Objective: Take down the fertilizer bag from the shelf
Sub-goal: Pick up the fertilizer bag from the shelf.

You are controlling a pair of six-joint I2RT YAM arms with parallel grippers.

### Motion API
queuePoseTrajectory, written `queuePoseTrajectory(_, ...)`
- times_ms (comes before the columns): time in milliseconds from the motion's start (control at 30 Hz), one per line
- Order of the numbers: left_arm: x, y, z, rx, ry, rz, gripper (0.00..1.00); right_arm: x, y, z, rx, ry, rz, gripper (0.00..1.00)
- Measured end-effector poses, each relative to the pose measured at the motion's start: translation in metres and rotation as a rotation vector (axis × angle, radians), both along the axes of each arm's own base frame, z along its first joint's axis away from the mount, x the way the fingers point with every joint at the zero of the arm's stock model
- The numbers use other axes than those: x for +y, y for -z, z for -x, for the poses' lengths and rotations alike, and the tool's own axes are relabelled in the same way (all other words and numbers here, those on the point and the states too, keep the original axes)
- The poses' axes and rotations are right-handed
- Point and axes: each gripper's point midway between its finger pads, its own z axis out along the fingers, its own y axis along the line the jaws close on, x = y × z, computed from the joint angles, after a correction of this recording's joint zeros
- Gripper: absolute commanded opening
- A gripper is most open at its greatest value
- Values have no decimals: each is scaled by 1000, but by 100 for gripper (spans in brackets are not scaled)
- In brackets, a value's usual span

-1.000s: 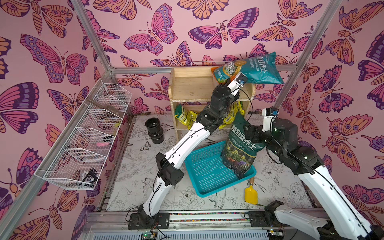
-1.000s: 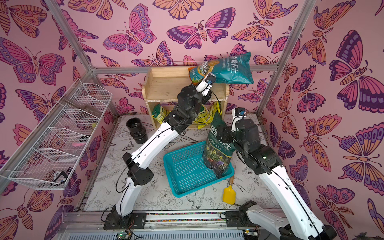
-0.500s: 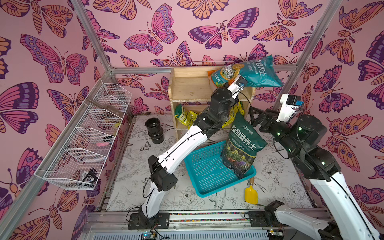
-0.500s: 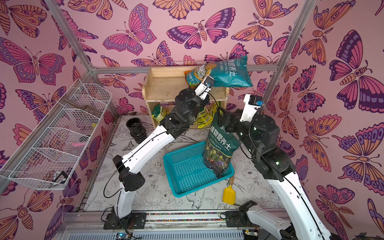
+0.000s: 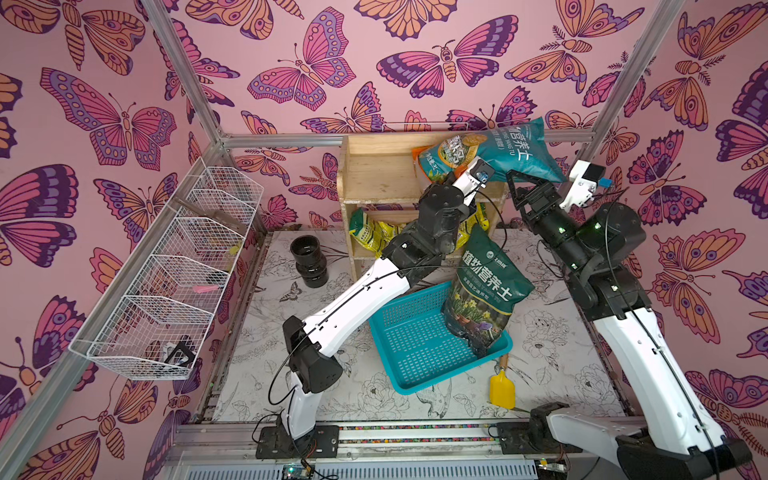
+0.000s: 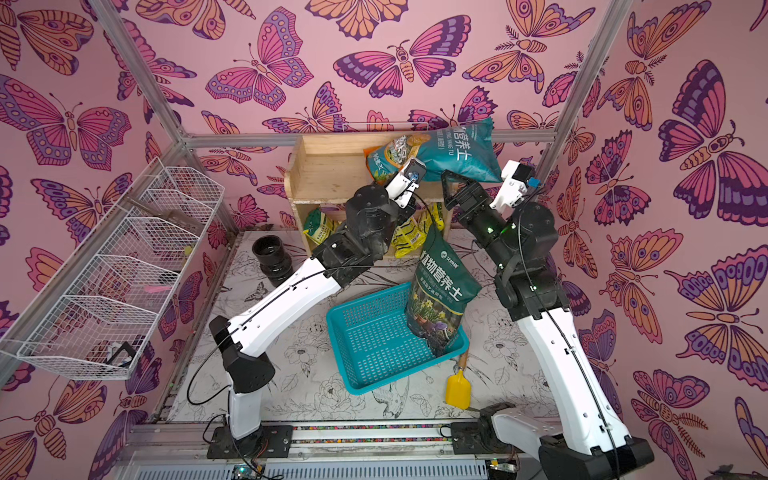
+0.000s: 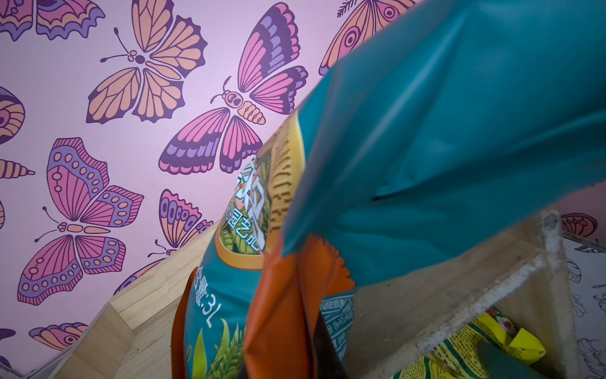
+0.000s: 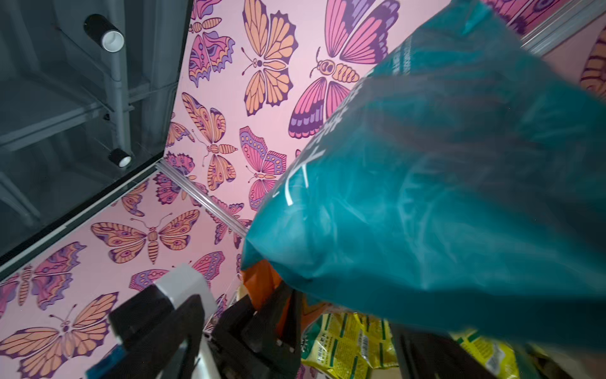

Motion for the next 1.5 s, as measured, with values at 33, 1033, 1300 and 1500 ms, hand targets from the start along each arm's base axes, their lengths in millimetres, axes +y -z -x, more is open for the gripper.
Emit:
queuePoseTrajectory(33,0,0,0,0,0,0,0,1,-3,1,-8,-11,-15,91)
queuePoseTrajectory(1033,13,3,9,-6,-6,82,0,44,4,-48,38,3,-54,99)
queuePoseTrajectory(1300,11,4,10,-2,-4,79,0,36,34,-50,98,64,-24,99)
queuePoseTrajectory(1500,11,6,9,-1,-4,102,0,46,19,-71,54,66,-45,99)
